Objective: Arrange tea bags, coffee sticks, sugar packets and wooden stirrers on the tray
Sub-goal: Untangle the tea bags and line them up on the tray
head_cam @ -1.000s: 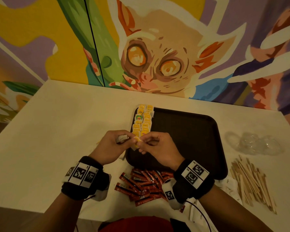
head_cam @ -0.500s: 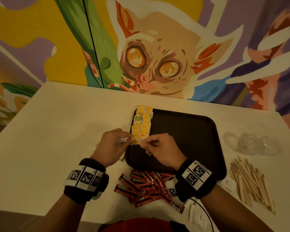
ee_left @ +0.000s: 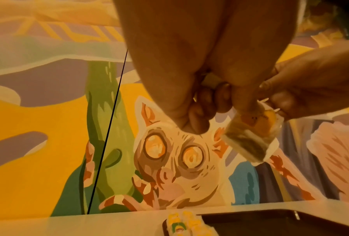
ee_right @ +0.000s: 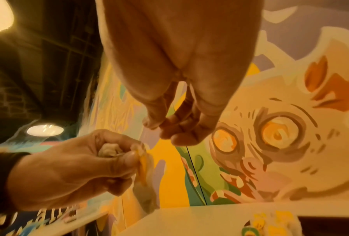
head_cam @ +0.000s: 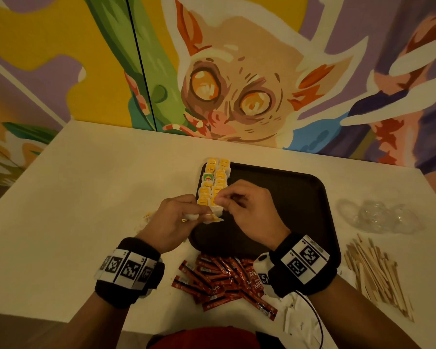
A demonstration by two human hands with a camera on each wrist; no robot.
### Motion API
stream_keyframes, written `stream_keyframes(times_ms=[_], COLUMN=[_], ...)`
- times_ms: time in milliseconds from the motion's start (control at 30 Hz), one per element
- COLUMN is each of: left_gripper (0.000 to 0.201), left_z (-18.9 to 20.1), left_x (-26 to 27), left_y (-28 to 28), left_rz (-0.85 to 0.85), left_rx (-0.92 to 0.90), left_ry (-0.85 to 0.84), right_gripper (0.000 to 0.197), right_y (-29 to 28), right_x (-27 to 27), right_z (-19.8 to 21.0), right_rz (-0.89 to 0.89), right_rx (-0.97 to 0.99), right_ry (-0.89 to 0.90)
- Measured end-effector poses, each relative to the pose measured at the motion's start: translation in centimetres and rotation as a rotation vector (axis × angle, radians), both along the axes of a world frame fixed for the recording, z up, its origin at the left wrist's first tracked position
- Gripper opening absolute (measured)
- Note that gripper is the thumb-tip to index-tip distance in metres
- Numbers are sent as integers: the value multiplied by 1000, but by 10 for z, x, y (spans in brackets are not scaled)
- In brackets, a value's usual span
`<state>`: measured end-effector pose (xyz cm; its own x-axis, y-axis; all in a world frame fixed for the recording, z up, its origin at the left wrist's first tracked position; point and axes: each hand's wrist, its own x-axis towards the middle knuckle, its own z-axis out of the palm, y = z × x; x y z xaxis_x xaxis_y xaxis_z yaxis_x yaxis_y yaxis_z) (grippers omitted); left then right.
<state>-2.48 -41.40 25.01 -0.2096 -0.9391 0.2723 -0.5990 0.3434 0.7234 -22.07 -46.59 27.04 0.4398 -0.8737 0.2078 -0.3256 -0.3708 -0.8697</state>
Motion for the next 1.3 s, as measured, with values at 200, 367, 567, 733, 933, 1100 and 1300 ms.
stream_keyframes(times_ms=[200,367,567,733,933,1100,1300], left_gripper=[13,17,17,17,17,12,7], left_z=[18,24,24,19,4,-8,-18], left_x=[-6,-8,-15,-18,-18,-11,-2], left_y=[3,0,-3,-5,-5,-3,0], left_rz=[-7,89,254,351,394,483,565], left_rx=[-67,-142,-169,-175,-117,-29,74], left_ry=[191,249,328,320,298,269,304], right_gripper=[8,12,15,10,15,19,15], right_y=[-2,0,2,2,2,-4,-24], right_x=[3,6,7,5,14,20,28], right_z=[1,0,-1,-3,-18,-43,-82], right_rz=[-26,10,57,116,11,-50,-94], right_rx=[229,297,321,346,305,387,500], right_ry=[-151,-212,-182,-131,-113,-29,231])
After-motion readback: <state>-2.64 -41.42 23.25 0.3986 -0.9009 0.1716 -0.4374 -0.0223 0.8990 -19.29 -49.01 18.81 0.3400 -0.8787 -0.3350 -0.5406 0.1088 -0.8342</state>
